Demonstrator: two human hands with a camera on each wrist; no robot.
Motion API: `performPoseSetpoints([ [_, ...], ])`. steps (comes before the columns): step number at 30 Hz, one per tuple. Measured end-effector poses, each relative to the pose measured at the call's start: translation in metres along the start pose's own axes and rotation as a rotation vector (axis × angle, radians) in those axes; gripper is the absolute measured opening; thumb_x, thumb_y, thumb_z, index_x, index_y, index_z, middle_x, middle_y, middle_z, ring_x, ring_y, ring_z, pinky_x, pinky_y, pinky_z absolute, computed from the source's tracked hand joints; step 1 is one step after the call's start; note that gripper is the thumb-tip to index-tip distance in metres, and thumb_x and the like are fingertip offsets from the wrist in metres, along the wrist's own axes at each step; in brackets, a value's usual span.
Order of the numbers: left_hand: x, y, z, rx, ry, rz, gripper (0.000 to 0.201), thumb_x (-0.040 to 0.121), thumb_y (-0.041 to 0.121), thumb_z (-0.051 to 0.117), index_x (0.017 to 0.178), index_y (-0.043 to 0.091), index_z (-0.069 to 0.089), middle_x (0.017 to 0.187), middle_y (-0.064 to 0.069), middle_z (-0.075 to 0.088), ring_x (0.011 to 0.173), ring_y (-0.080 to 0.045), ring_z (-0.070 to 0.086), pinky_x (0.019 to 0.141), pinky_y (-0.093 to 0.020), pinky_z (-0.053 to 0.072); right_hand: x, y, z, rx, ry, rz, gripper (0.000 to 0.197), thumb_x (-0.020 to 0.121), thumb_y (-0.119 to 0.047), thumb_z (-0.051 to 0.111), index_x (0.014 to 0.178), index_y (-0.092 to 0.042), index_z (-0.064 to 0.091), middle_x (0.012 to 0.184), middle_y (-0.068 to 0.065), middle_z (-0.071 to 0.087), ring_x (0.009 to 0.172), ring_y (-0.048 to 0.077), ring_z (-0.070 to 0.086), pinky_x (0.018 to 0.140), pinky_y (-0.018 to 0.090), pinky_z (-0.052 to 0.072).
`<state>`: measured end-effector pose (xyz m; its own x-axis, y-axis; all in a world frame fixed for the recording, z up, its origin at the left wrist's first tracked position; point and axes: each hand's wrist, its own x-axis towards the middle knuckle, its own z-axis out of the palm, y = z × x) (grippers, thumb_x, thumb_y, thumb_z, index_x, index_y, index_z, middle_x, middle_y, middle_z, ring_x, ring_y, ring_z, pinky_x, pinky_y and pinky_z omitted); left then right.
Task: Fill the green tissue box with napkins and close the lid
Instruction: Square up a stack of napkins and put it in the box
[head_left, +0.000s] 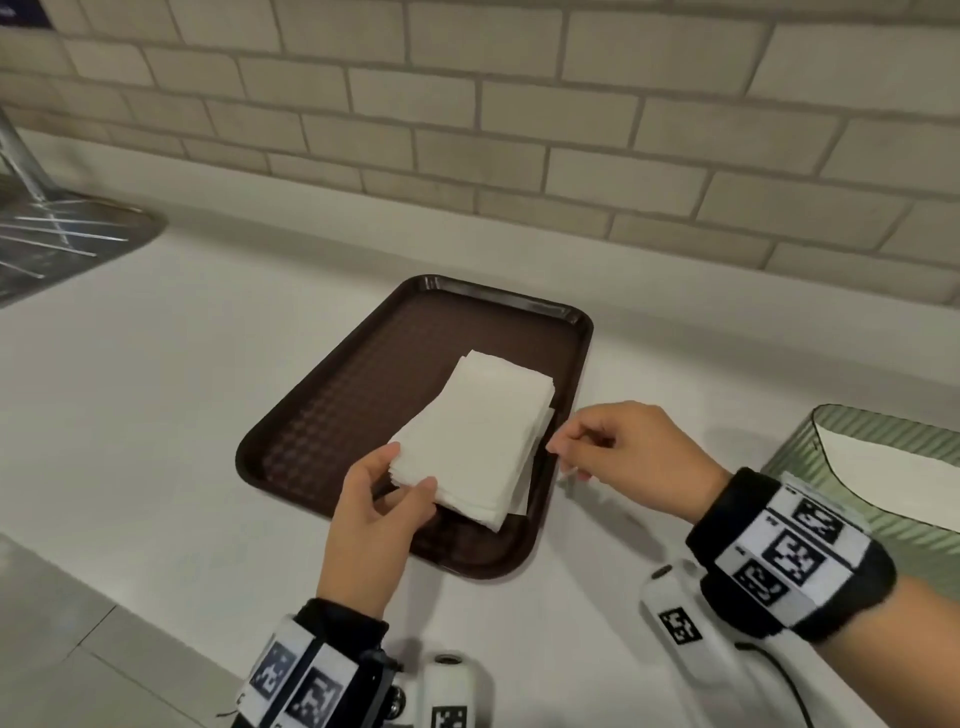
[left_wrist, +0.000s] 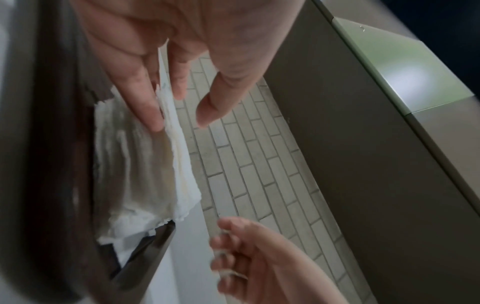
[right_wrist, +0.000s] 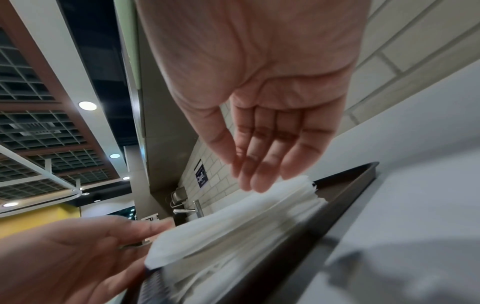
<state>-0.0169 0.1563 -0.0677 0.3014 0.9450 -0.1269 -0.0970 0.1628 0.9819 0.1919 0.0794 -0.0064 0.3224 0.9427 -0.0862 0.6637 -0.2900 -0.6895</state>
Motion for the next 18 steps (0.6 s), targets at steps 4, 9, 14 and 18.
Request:
performPoseSetpoints([
  [4, 0.007, 0.001, 0.000, 0.004, -0.026, 0.016, 0.035, 0.086, 0.003, 0.062, 0.114, 0.022, 0.052, 0.106, 0.011, 0.060, 0.085, -0.002, 0.064, 0.076, -0.026, 0.055, 0.050, -0.006, -0.004, -0.095, 0.079, -0.001, 0.010, 0.085, -0.027, 0.065, 0.094, -0.024, 0.069, 0.092, -0.010, 0.066, 0.084, 0.006, 0.059, 0.076, 0.016, 0.047],
  [9, 0.008, -0.001, 0.000, 0.012, -0.037, 0.016, 0.035, 0.086, 0.004, 0.061, 0.116, 0.022, 0.053, 0.104, 0.013, 0.062, 0.082, 0.001, 0.066, 0.078, -0.027, 0.055, 0.107, -0.019, -0.016, -0.414, -0.144, 0.107, 0.074, 0.078, -0.054, 0.065, 0.138, -0.017, 0.042, 0.138, -0.001, 0.048, 0.125, 0.018, 0.048, 0.107, 0.032, 0.037],
  [14, 0.009, -0.005, -0.004, 0.039, -0.064, 0.000, 0.038, 0.086, 0.008, 0.063, 0.120, 0.021, 0.053, 0.083, 0.023, 0.071, 0.081, 0.002, 0.068, 0.091, -0.037, 0.051, 0.139, -0.029, -0.018, -0.531, -0.341, 0.197, 0.087, 0.077, -0.055, 0.067, 0.145, -0.013, 0.032, 0.144, 0.001, 0.044, 0.126, 0.021, 0.048, 0.104, 0.031, 0.042],
  [18, 0.009, -0.007, -0.007, 0.036, -0.053, -0.014, 0.041, 0.083, 0.011, 0.066, 0.121, 0.022, 0.055, 0.112, 0.011, 0.065, 0.099, -0.014, 0.066, 0.097, -0.042, 0.049, 0.148, -0.034, -0.006, -0.571, -0.372, 0.127, 0.060, 0.076, -0.048, 0.071, 0.123, -0.012, 0.060, 0.122, 0.002, 0.063, 0.110, 0.020, 0.059, 0.097, 0.033, 0.048],
])
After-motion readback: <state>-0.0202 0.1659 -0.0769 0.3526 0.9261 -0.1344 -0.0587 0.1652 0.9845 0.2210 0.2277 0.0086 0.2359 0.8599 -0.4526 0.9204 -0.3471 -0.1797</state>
